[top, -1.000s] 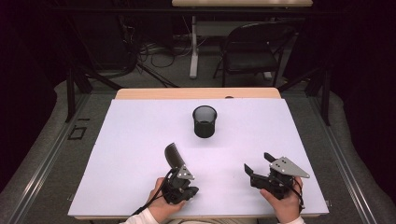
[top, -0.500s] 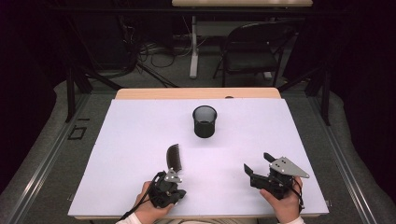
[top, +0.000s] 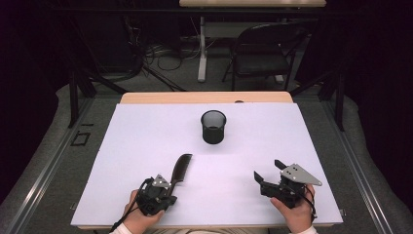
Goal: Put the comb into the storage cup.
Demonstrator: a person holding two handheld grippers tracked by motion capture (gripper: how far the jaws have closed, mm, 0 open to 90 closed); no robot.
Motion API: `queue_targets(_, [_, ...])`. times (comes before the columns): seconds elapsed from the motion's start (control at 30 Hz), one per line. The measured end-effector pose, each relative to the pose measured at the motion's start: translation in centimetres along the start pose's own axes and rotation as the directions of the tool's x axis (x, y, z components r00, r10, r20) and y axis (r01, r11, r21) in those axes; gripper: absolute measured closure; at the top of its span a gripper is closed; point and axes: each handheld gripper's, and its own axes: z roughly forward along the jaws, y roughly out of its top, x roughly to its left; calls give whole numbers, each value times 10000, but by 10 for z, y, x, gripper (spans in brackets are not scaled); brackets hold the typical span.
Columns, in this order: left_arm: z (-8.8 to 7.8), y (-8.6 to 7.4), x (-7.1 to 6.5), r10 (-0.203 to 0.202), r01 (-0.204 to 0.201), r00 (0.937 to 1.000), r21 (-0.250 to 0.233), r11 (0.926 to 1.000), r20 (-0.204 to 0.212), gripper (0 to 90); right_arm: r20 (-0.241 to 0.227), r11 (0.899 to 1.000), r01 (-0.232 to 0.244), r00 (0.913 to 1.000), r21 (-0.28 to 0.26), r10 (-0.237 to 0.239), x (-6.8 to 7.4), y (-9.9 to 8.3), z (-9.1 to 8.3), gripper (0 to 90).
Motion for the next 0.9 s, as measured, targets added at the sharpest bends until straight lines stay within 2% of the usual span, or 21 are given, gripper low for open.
queue_targets(0.13, [-3, -2, 8, -178, 178, 9994, -27, 9998, -302, 900, 3, 10000, 3, 10000, -13, -3, 0, 0, 0, 163])
queue_targets(0.27, [-7, -5, 16, -464, 462, 9985, -63, 9989, -289, 900, -13, 10000, -15, 10000, -36, 15, 0, 0, 0, 163])
queue_targets(0.4, [-10, -7, 21, -519, 517, 9980, -64, 9986, -364, 900, -23, 10000, -37, 10000, -23, 37, 0, 0, 1, 163])
queue_targets(0.53, [-12, -9, 27, -564, 558, 9964, -108, 9984, -638, 900, -9, 10000, -51, 10000, -3, 51, 0, 0, 1, 163])
queue_targets(0.9, [-18, -13, 37, -1008, 985, 9916, -319, 9946, -805, 899, -33, 10000, -71, 10000, -6, 71, 0, -1, 1, 163])
